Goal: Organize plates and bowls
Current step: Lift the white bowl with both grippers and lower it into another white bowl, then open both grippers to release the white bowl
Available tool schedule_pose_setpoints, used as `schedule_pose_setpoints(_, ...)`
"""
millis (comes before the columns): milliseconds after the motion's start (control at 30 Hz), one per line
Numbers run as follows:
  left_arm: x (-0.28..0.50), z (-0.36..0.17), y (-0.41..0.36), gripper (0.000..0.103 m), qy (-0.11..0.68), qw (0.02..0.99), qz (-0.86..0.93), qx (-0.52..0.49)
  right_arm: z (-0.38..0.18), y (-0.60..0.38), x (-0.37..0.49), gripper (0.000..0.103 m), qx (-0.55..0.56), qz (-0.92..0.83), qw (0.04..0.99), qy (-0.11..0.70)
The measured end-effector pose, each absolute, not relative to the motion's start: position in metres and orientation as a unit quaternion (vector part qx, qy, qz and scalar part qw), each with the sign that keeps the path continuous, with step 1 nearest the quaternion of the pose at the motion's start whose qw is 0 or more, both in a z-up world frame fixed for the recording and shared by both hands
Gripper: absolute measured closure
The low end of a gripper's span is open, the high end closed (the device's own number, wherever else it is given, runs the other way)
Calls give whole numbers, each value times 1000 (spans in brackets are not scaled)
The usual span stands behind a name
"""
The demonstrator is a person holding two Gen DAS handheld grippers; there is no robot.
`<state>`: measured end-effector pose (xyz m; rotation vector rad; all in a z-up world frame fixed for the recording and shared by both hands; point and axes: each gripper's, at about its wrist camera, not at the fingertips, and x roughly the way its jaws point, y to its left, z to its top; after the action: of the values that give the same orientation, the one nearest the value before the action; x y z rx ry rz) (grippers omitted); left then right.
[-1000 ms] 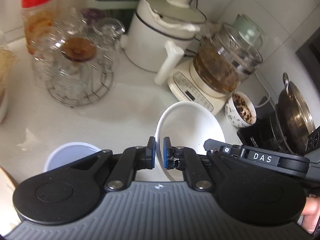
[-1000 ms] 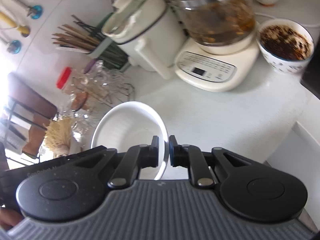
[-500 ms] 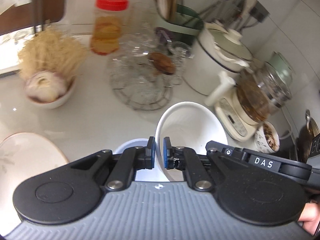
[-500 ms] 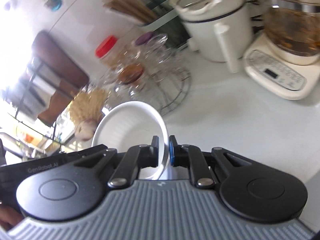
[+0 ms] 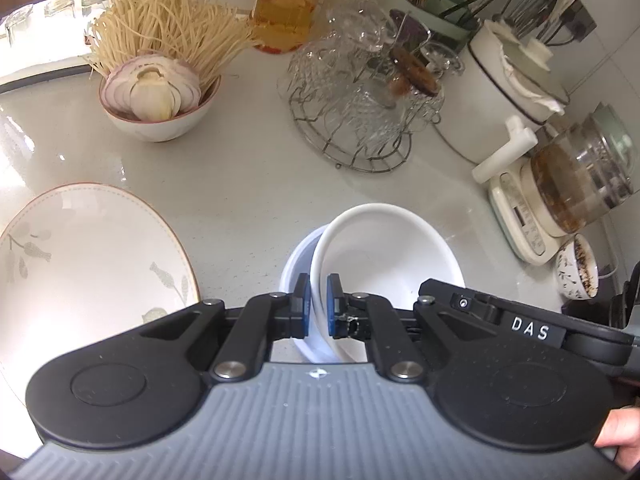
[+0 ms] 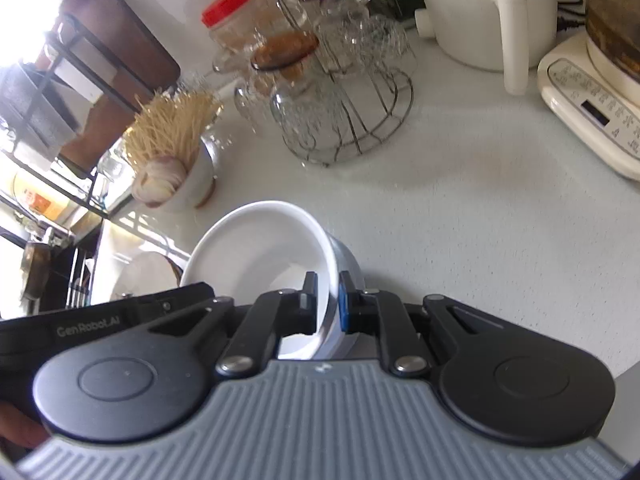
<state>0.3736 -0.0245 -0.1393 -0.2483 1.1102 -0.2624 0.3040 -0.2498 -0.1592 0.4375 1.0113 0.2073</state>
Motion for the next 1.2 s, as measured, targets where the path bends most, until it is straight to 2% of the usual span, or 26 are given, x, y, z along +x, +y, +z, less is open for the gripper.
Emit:
schedule_pose_setpoints(533,380,-150,-22,93,537,828,-107,-123,-153,-254,307,88,194,98,860,461)
schedule_pose_setpoints(600,380,-151,-18,91,538,827,-102,-126,-152,-255,309,87,197,97,859,463)
schedule_pose_setpoints(700,380,-153,-14,76,538,827,-96,-131,-153,-258,310,87,203,97,856,465)
schedule_pose_setpoints(733,380,-153,-14,70,538,827,-96,-131,-153,-259,310,80,203,95,856,466)
schedule_pose_setpoints(767,381,-154,-14,64,538,827,-94,-130,-154,-260,310,67,206,91,855,466)
schedule_pose_setpoints(833,381,-154,-14,59,539,827,-95,-130,-156,-264,309,53,216,89,854,466)
schedule_pose_setpoints(1200,383,-165,-20,59,549,819,-109,-123,-182,-274,308,53,249,82,827,497)
